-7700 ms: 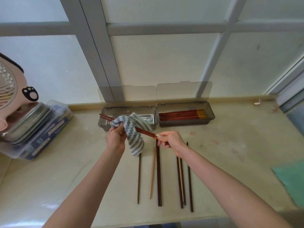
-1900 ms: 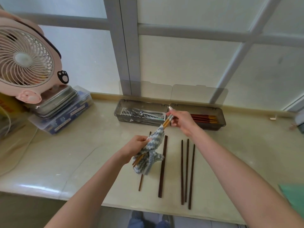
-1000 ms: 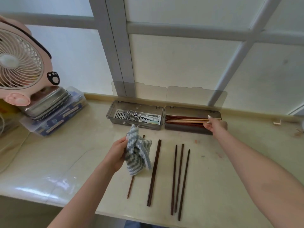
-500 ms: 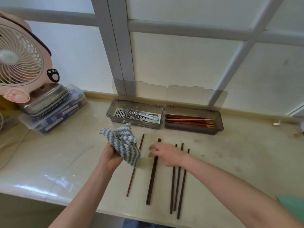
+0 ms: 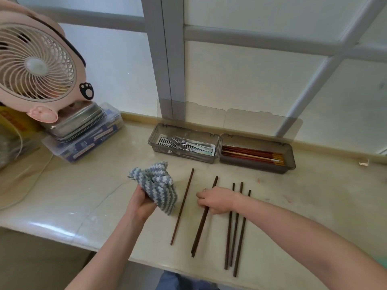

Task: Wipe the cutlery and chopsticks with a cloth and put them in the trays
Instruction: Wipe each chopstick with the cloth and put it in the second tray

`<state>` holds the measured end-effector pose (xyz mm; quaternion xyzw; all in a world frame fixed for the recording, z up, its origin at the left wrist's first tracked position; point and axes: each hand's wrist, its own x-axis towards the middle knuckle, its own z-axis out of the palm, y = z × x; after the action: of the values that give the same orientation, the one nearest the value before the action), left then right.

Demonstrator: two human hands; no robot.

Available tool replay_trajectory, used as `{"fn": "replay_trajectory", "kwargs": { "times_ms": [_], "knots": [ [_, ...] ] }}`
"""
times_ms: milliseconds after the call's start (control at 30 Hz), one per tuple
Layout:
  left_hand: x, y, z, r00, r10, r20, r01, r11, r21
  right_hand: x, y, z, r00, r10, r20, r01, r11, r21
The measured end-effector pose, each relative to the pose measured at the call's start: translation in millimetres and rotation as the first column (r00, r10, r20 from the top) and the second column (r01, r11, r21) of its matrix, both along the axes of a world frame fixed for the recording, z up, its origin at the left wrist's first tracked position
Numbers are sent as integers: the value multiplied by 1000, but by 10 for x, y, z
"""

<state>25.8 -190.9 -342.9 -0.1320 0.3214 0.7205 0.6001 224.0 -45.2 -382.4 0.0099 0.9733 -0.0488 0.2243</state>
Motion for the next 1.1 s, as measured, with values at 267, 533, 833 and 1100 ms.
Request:
{"fn": "replay_trajectory", "kwargs": {
  "times_ms": [267, 533, 833, 1100],
  "knots": [
    [229, 102, 0, 988, -94, -123, 66, 974, -216, -190, -63, 571, 570, -792, -217, 461, 527, -714],
    [521, 312, 192, 802, -212, -558, 54, 957, -285, -327, -170, 726, 419, -894, 159, 523, 95, -847],
    [377, 385, 230, 739, -496, -456, 315, 853, -416, -163, -107, 524, 426, -508, -749, 243, 862, -446],
    [387, 328, 210, 703, -546, -455, 386, 831, -400, -125, -331, 480, 550, -449, -705, 184, 888, -422]
  ]
}}
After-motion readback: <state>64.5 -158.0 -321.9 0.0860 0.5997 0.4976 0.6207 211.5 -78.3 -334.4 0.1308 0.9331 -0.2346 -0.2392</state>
